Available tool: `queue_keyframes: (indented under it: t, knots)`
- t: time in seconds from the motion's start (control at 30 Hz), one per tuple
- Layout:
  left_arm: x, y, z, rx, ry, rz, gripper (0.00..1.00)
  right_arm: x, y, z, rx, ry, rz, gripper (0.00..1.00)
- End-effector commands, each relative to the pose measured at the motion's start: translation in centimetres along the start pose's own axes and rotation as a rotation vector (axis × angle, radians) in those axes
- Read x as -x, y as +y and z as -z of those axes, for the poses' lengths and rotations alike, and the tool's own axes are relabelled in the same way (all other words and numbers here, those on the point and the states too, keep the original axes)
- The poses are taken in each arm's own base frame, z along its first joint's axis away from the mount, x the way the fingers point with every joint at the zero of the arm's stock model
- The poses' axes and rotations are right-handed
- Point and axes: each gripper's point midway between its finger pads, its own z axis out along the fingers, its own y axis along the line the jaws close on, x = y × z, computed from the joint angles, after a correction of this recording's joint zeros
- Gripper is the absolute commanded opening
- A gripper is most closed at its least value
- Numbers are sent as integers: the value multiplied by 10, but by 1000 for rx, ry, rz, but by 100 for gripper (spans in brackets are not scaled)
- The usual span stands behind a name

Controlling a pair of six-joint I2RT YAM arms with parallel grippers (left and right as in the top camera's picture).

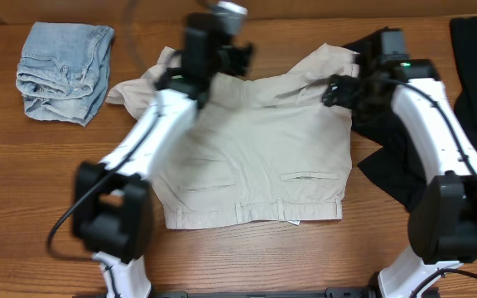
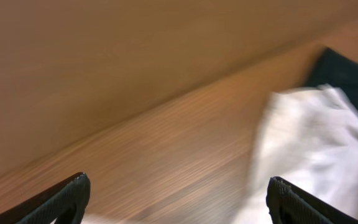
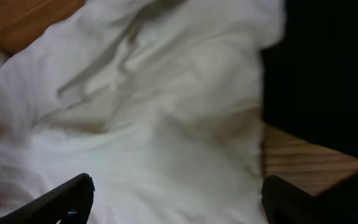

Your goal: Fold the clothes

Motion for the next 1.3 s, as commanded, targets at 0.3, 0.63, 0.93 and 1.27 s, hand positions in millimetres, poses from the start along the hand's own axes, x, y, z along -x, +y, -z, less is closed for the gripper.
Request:
queue_keyframes:
  t: [0.3, 0.63, 0.93, 1.27]
  knots:
    - [-50, -99, -114, -283, 86, -152, 97, 17, -57, 32, 67, -37, -150, 93]
    - [-45, -114, -102, -348, 141, -190, 94, 19, -59, 32, 54, -47, -138, 95]
    - [-49, -129, -99, -409, 159, -291, 93, 18, -59, 32, 54, -42, -124, 95]
    - [-81, -144, -123, -382, 188, -327, 90, 14, -60, 32, 52, -27, -129, 95]
